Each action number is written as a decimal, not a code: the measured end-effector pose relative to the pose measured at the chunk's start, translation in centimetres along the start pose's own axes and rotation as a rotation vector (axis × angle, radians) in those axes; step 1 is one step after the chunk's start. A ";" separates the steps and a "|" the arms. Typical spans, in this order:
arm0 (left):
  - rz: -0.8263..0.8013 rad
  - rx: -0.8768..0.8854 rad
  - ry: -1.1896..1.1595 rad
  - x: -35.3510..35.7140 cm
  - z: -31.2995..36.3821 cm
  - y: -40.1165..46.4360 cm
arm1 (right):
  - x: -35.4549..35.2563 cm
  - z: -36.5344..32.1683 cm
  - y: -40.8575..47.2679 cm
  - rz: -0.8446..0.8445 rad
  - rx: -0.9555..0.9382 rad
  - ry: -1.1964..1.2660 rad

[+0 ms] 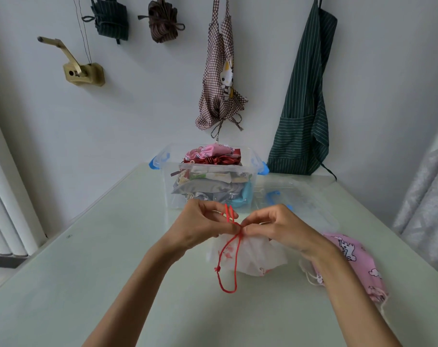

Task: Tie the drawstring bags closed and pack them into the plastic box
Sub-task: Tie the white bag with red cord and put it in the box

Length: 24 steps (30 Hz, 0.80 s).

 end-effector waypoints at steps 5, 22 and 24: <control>0.175 0.181 0.259 0.8 -0.3 0.1 | 0.6 -0.4 0.2 0.053 -0.021 0.002; 0.235 0.289 0.362 0.3 -1.4 0.2 | 1.1 1.3 1.2 -0.077 0.199 0.501; 0.165 0.280 0.294 0.2 -1.3 0.3 | 1.0 1.5 1.3 -0.075 0.187 0.516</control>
Point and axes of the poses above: each hand's wrist, its own y-axis towards the middle knuckle, its own x-axis out of the palm, z = x × y, the point moved 1 cm from there along y, towards the middle knuckle, and after that the axes turned 9 degrees about x, right-handed, at the moved point
